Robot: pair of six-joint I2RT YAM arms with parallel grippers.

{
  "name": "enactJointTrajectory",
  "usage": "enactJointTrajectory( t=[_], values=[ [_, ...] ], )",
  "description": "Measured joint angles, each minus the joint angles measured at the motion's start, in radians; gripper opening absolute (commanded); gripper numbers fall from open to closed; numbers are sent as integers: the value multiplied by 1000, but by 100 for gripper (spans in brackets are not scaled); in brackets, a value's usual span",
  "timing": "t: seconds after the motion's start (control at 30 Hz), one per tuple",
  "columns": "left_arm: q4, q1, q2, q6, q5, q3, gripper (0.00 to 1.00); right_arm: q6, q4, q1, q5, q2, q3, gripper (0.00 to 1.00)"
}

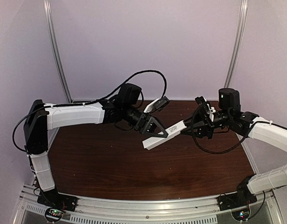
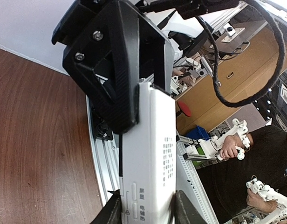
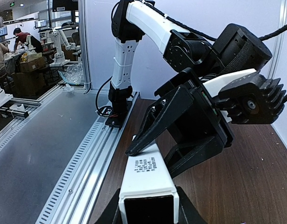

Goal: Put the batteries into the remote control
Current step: Remove the battery cover from the remote control.

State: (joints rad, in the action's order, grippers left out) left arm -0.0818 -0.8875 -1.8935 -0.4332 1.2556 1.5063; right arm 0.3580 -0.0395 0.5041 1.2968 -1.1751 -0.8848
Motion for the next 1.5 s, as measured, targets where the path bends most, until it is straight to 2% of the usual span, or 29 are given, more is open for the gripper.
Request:
enactJointTrajectory(
  t=[0.17, 0.63, 0.73, 0.87, 0.93, 1.3, 1.5],
  values=[
    [0, 1, -23, 1, -41, -14, 46, -48, 21, -18, -31, 2, 43, 0],
    [-127, 22, -55, 94, -145, -40, 66, -145, 143, -26, -93, -20, 99, 0],
    [-161, 34, -55, 129, -181, -40, 74, -148, 148, -26, -107, -32, 103, 0],
    [-205, 53, -55, 183, -231, -37, 91, -146, 143, -26, -124, -38, 106, 0],
    [-224, 63, -55, 208, -256, -31, 95, -144, 141, -26, -133, -39, 106, 0],
    [-410, 87, -55, 452, -374, 71, 97, -136, 138, -26, -145, -71, 107, 0],
    [-436, 93, -53, 495, -397, 67, 98, -123, 114, -26, -146, -82, 107, 0]
  ],
)
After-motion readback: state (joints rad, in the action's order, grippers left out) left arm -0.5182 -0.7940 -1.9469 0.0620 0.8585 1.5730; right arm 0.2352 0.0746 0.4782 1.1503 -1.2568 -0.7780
